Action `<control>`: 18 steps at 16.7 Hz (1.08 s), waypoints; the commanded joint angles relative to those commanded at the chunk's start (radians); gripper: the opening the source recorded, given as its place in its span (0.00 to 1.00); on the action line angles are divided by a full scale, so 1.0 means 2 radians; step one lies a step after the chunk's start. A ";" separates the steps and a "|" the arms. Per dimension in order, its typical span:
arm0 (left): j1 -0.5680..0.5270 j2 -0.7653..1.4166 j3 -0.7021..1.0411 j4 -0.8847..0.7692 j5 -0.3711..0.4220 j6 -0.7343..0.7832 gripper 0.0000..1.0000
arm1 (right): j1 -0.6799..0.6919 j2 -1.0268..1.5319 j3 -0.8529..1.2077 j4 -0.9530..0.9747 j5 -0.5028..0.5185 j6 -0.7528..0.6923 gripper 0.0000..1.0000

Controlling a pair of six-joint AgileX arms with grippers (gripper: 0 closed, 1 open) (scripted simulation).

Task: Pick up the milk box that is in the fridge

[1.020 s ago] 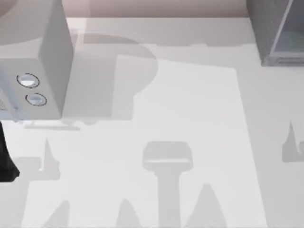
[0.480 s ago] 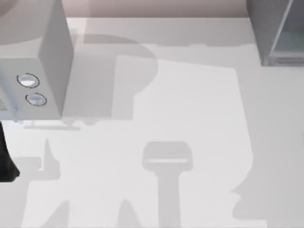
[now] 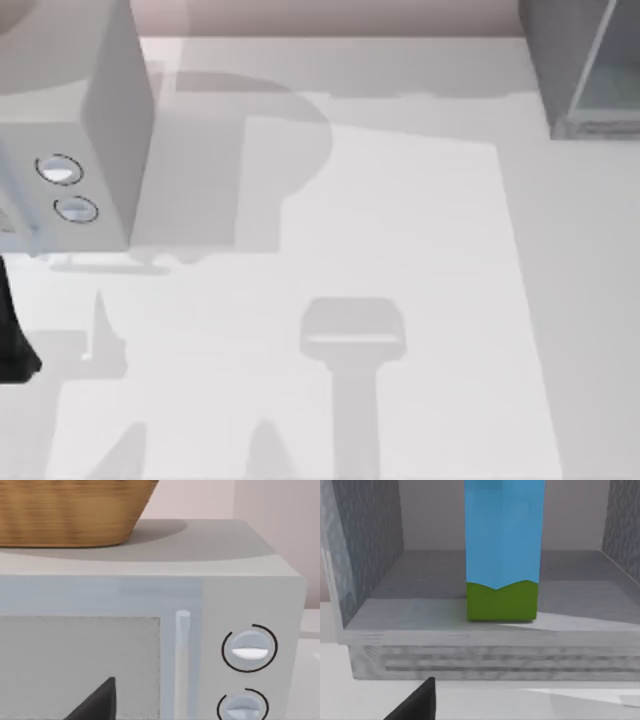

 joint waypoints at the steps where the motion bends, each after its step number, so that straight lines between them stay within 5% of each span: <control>1: 0.000 0.000 0.000 0.000 0.000 0.000 1.00 | -0.001 0.004 0.001 0.004 -0.001 0.000 1.00; 9: 0.000 0.000 0.000 0.000 0.000 0.000 1.00 | 0.017 0.026 0.034 -0.014 0.012 -0.002 1.00; 18: 0.000 0.000 0.000 0.000 0.000 0.000 1.00 | 0.120 0.158 0.338 -0.170 0.124 -0.003 1.00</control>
